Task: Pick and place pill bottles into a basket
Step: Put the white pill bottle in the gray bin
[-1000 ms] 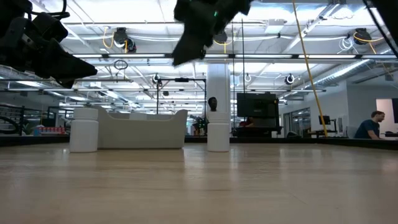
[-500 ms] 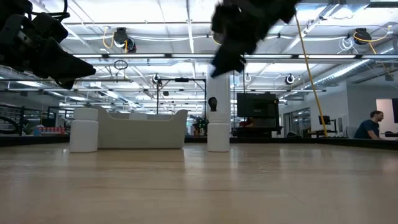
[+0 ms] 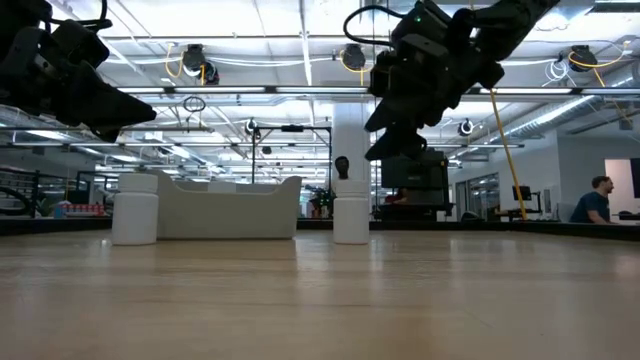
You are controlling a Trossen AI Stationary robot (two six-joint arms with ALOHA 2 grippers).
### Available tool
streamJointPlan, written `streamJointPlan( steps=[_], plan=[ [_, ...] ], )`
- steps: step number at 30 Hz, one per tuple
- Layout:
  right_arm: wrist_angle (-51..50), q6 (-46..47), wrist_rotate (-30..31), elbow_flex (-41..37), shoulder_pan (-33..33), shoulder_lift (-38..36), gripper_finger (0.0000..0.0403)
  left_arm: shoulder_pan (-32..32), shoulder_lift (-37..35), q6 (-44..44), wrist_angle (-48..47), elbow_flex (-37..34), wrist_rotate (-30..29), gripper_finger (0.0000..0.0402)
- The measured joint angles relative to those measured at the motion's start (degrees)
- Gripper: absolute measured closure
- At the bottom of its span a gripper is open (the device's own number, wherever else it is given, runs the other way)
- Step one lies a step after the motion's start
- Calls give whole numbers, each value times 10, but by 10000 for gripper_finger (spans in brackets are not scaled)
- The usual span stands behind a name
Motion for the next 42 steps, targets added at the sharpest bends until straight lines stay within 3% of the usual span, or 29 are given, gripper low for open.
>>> streamJointPlan(
  steps=[5,10,13,24,29,42],
  plan=[
    [-30,-16,18,18,4,1,152,0,0,0,0,0,0,337],
    [-181,-72,86,83,12,20,162,0,0,0,0,0,0,337],
    [-218,-98,106,120,27,30,162,0,0,0,0,0,-1,337],
    [-261,-130,119,143,33,98,163,0,0,1,0,0,-1,337],
    [-296,-150,119,189,39,141,163,0,0,4,0,0,-4,337],
    [-306,-167,119,241,50,153,163,0,0,4,0,0,-5,337]
  ],
)
